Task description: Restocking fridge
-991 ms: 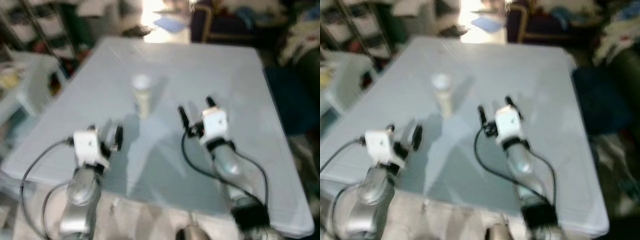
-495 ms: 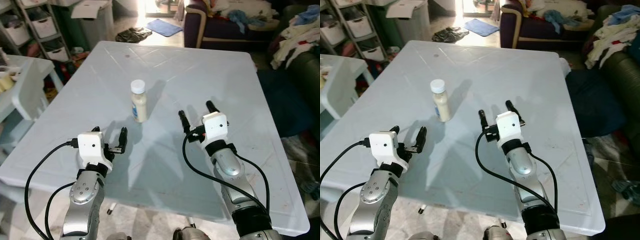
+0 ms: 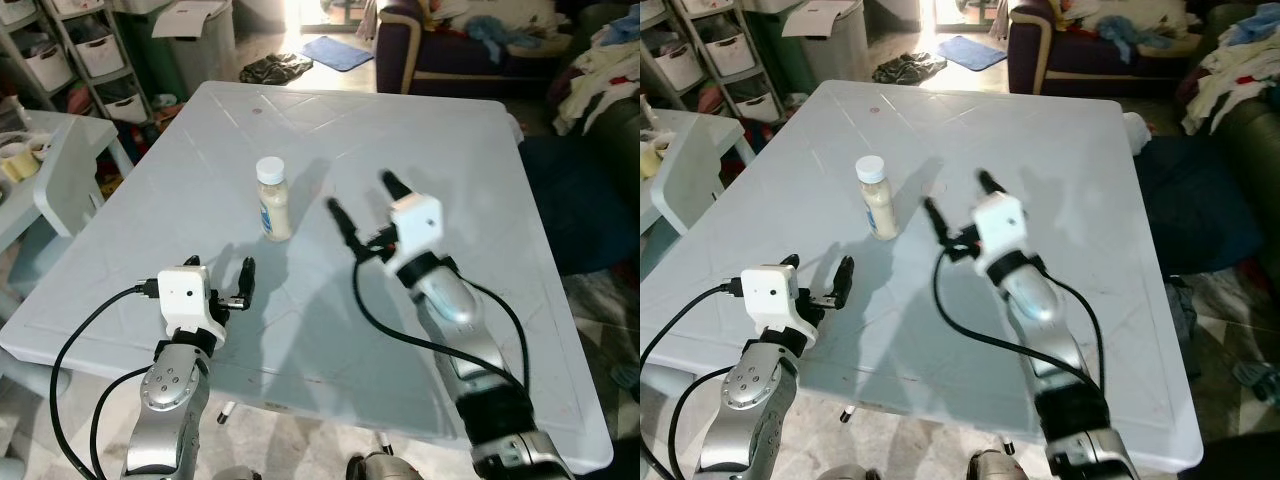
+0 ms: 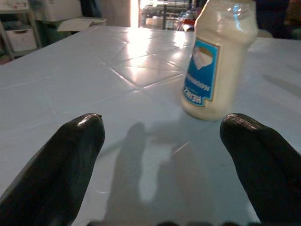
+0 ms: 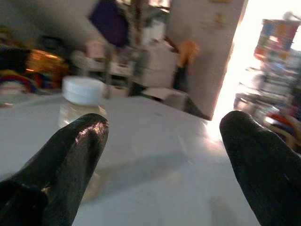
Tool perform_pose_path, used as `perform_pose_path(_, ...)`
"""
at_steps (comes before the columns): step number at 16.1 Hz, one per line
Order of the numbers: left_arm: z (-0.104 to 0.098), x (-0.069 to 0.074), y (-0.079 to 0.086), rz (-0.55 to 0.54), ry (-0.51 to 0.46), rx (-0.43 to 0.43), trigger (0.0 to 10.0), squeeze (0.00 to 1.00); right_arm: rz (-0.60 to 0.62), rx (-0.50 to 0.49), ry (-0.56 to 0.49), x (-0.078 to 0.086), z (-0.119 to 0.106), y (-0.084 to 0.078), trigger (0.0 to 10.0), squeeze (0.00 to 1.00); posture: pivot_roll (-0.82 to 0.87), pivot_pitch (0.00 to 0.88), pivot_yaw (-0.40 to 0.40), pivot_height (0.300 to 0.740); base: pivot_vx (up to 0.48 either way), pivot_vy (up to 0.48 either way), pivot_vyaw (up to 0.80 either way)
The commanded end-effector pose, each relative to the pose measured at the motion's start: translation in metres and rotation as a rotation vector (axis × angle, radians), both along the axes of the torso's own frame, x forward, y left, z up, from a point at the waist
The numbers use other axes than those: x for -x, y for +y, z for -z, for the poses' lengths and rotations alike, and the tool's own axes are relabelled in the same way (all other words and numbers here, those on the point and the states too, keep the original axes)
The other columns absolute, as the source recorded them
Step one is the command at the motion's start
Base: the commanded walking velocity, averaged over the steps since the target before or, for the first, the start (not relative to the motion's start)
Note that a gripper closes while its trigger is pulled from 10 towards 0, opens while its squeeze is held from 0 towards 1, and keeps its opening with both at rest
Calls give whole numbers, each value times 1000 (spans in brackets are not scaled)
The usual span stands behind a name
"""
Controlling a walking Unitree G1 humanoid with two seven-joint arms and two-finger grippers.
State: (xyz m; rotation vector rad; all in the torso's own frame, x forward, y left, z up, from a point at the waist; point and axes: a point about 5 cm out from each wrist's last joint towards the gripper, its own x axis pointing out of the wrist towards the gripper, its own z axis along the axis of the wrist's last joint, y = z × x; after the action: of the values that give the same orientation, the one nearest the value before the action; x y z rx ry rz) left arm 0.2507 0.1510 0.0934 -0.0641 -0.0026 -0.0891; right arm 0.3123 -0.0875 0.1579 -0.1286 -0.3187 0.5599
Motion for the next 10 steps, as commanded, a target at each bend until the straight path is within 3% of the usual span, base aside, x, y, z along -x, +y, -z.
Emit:
perform_pose_path(1, -3, 1, 4, -14, -5, -24, 10000, 0, -56, 0, -7, 0, -5, 7, 10000, 0, 3, 73, 24, 740, 0, 0, 0)
perform_pose_path(4, -6, 2, 25, -144, -17, -96, 10000, 0, -164, 73, -31, -2, -6, 21, 10000, 0, 28, 83, 26, 740, 0, 0, 0)
perform_pose_path(7, -11, 5, 44, -232, -37, -146, 10000, 0, -169, 137, -49, -10, -7, 20, 10000, 0, 52, 91, 24, 740, 0, 0, 0)
perform_pose_path(10, -10, 12, 46, -250, -31, -166, 10000, 0, -153, 141, -44, -23, -11, 18, 10000, 0, 78, 97, 24, 740, 0, 0, 0)
